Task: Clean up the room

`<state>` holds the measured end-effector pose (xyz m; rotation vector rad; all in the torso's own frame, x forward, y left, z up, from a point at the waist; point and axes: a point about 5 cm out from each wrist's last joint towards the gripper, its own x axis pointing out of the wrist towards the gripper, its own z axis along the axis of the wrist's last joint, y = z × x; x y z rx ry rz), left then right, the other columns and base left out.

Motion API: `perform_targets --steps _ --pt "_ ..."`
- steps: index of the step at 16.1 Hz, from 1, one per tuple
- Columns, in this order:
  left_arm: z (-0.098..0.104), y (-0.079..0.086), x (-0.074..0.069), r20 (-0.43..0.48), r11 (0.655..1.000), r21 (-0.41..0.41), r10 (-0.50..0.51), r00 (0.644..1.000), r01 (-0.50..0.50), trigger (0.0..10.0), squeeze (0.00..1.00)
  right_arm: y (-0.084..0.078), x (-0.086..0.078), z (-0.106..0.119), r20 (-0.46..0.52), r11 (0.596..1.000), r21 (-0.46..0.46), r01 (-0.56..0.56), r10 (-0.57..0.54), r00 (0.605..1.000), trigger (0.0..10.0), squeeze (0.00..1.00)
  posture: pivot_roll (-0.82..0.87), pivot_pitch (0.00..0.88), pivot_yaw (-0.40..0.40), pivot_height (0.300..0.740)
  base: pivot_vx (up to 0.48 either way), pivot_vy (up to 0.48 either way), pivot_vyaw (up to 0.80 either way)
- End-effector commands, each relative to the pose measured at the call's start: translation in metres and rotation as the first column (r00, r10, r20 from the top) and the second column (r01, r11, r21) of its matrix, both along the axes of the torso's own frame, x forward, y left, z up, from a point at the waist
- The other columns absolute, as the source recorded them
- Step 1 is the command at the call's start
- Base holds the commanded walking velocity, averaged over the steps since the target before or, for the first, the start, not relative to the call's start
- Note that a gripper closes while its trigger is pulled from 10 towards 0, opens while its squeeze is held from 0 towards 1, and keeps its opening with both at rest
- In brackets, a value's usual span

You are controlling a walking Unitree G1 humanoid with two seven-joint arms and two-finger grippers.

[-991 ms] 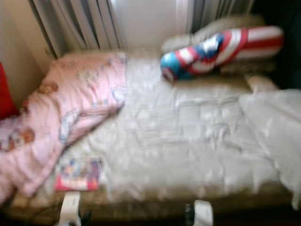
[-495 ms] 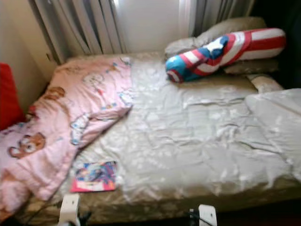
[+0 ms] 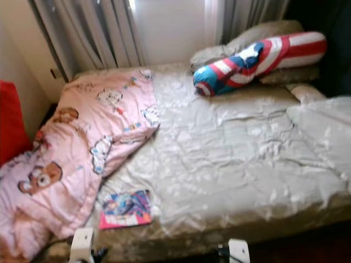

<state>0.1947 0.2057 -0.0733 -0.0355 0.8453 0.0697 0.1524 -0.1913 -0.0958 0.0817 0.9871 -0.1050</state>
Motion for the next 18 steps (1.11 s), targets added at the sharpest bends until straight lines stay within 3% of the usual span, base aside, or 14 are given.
perform_targets --steps 1,14,18 --pt "-0.002 0.0 -0.004 -0.018 1.0 0.007 -0.003 1.0 0.003 10.0 0.0 -0.003 -0.004 -0.001 -0.011 1.0 -0.005 0.004 -0.004 1.0 10.0 0.0 -0.09 0.0 0.047 0.74 0.0 0.341 0.0" --pt "-0.003 0.002 -0.006 -0.019 1.0 0.007 0.008 1.0 -0.008 10.0 0.0 -0.014 -0.011 -0.002 -0.029 1.0 -0.013 0.016 -0.017 0.999 10.0 0.0 -0.07 0.012 0.039 0.74 0.0 0.341 0.0" --pt "-0.002 0.003 -0.006 -0.007 1.0 0.008 0.015 1.0 -0.015 10.0 0.0 -0.014 -0.011 -0.002 -0.023 1.0 -0.008 0.012 -0.012 1.0 10.0 0.0 -0.07 0.026 0.041 0.74 0.0 0.0 0.0"
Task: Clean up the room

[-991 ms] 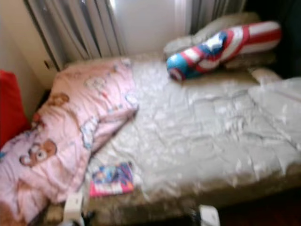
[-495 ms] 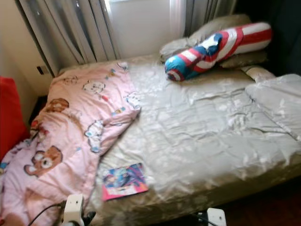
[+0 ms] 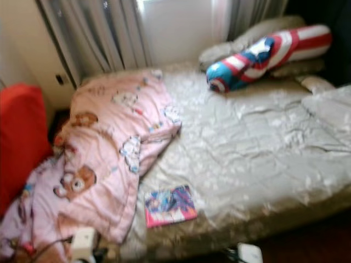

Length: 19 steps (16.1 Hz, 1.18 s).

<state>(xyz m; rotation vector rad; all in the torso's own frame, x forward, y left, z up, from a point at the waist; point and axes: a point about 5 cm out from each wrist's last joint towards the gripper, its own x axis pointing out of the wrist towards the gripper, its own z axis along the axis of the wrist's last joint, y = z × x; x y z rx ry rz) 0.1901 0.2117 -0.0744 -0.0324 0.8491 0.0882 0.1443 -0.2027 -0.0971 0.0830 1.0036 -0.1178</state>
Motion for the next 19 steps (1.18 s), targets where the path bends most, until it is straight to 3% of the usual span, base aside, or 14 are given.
perform_targets --steps 1,9,19 --pt "-0.001 -0.002 -0.001 0.0 1.0 -0.004 0.001 1.0 -0.001 10.0 0.0 0.002 -0.002 -0.001 -0.01 1.0 -0.004 -0.017 0.017 1.0 10.0 0.0 -0.07 0.028 0.041 0.74 0.0 0.0 0.73" --pt "0.002 -0.007 0.006 0.019 1.0 -0.015 -0.013 1.0 0.013 10.0 0.0 0.009 0.0 -0.001 -0.005 1.0 0.008 -0.018 0.018 1.0 10.0 0.0 -0.07 0.027 0.043 0.74 0.0 0.0 0.8" --pt "0.003 -0.01 0.009 0.03 0.999 -0.026 -0.026 0.999 0.027 10.0 0.0 -0.003 -0.004 -0.001 -0.001 1.0 0.005 0.022 -0.022 1.0 10.0 0.0 -0.07 0.019 0.048 0.74 0.0 0.0 0.0"
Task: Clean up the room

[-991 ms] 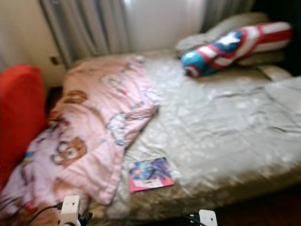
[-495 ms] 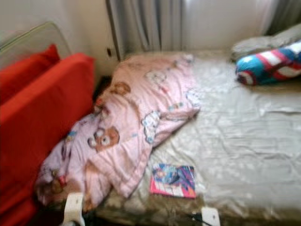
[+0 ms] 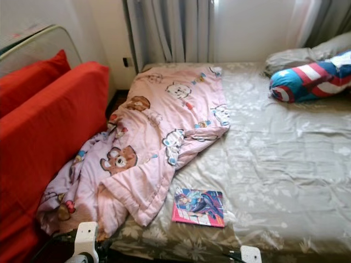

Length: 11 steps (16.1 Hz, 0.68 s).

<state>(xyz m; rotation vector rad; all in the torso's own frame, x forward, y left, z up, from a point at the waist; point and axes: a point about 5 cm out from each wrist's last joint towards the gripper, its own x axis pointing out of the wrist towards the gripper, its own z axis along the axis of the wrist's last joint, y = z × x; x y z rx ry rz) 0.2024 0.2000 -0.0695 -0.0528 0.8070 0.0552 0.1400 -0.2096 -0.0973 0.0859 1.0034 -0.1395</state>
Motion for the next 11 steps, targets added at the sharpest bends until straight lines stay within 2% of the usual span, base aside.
perform_targets --steps 1,11 --pt "-0.0015 0.0019 -0.0031 -0.013 1.0 0.002 -0.007 1.0 0.007 10.0 0.0 0.0044 0.0013 -0.0004 0.002 1.0 0.014 0.002 -0.002 1.0 10.0 0.0 -0.07 0.018 0.049 0.74 0.0 0.0 0.0" --pt "-0.0023 0.0006 -0.004 -0.021 1.0 -0.003 -0.015 1.0 0.015 10.0 0.0 0.0028 0.0039 0.0011 0.017 1.0 0.01 0.004 -0.004 1.0 10.0 0.0 -0.08 0.0 0.049 0.74 0.0 0.0 0.0"
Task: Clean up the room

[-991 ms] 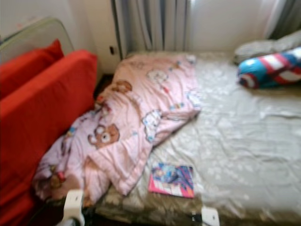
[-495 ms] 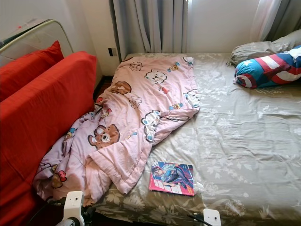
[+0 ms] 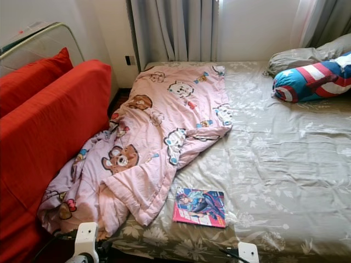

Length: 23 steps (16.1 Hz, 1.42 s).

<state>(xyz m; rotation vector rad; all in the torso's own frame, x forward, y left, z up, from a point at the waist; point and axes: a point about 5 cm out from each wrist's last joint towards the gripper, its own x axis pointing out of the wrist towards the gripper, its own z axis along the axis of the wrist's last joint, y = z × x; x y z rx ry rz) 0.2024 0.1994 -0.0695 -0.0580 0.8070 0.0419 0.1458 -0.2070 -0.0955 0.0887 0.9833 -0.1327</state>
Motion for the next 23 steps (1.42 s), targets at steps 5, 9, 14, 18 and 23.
perform_targets --steps 5,9,14,18,23 --pt "-0.002 0.002 -0.004 -0.023 1.0 0.006 0.001 1.0 -0.001 10.0 0.0 0.002 -0.001 -0.001 -0.004 1.0 0.007 0.004 -0.004 1.0 10.0 0.0 -0.08 0.004 0.049 0.74 0.0 0.0 0.0" --pt "-0.002 0.002 -0.004 -0.022 1.0 0.003 0.005 1.0 -0.005 10.0 0.0 0.005 -0.004 -0.002 -0.013 1.0 -0.003 -0.014 0.014 1.0 10.0 0.0 -0.08 0.009 0.045 0.74 0.0 0.0 0.0" --pt "-0.003 0.001 -0.005 -0.024 1.0 0.001 0.005 1.0 -0.005 10.0 0.0 0.007 -0.007 -0.004 -0.014 1.0 0.009 0.002 -0.002 1.0 10.0 0.0 -0.08 0.012 0.044 0.74 0.0 0.0 0.0" --pt "-0.003 0.001 -0.005 -0.027 1.0 -0.002 0.007 1.0 -0.007 10.0 0.0 0.0 -0.012 -0.004 -0.019 1.0 0.008 0.006 -0.006 1.0 10.0 0.0 -0.08 0.016 0.045 0.74 0.06 0.0 0.0" --pt "-0.003 0.001 -0.005 -0.027 1.0 -0.003 0.006 1.0 -0.007 10.0 0.0 0.0 -0.006 -0.002 -0.013 1.0 0.005 0.001 -0.001 1.0 10.0 0.0 -0.08 0.015 0.045 0.74 0.098 0.0 0.0"
